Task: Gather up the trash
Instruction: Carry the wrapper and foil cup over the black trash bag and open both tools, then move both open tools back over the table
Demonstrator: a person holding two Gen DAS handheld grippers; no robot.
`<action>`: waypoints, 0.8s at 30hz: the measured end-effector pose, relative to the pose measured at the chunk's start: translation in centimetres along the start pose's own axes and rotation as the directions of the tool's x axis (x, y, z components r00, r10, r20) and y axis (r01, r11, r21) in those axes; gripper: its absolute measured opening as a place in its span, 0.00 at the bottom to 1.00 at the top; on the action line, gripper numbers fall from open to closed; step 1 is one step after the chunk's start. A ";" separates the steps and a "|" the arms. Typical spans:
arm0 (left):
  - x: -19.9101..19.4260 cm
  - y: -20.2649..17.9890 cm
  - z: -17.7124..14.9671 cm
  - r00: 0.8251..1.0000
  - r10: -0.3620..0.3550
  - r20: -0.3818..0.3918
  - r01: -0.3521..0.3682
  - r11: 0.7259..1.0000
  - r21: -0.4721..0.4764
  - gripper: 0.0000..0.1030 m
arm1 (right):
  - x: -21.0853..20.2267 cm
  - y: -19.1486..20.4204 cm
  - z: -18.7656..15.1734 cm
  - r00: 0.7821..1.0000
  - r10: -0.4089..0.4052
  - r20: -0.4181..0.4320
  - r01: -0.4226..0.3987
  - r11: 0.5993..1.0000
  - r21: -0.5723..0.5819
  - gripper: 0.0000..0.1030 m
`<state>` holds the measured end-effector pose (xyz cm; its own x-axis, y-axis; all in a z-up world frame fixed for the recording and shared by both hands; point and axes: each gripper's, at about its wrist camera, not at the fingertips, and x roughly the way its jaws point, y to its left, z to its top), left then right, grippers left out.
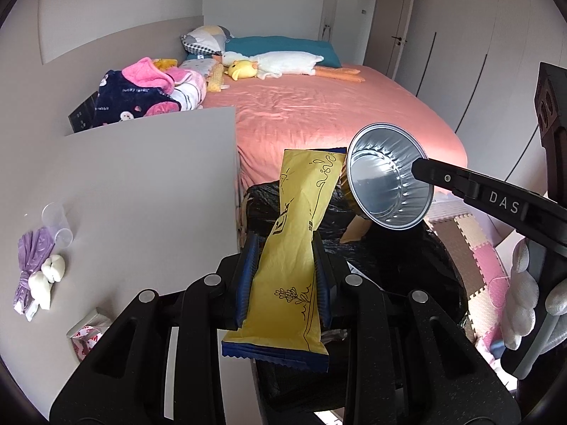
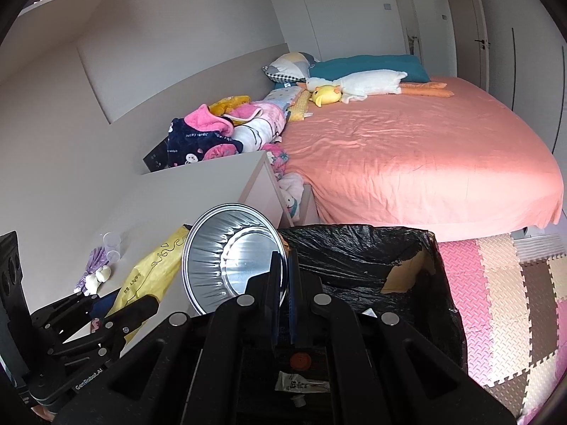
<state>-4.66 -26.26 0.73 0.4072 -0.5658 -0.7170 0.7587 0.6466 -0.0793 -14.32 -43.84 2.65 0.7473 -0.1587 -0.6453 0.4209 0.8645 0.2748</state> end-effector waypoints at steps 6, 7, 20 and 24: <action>1.5 -2.0 0.4 0.998 -0.054 -0.033 0.055 0.998 0.032 0.28 | -0.2 -2.5 0.1 0.999 -0.053 -0.007 0.053 0.998 0.036 0.05; 1.8 -2.2 0.4 0.996 -0.074 -0.048 0.075 0.997 0.034 0.29 | -0.2 -3.0 0.1 0.998 -0.062 -0.013 0.062 0.997 0.042 0.05; 3.1 -3.2 -0.4 0.986 -0.119 -0.121 0.124 0.992 0.035 0.94 | -1.6 -6.2 0.2 0.987 -0.158 0.018 0.154 0.979 0.132 0.78; 3.1 -2.7 -0.4 0.987 -0.111 -0.120 0.115 0.993 0.021 0.94 | -1.4 -5.7 0.1 0.989 -0.150 0.014 0.147 0.982 0.120 0.78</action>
<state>-5.65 -29.50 -1.54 0.2564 -0.5690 -0.7814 0.8109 0.5665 -0.1464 -17.72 -48.63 2.02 0.6829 -0.2933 -0.6690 0.5852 0.7679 0.2606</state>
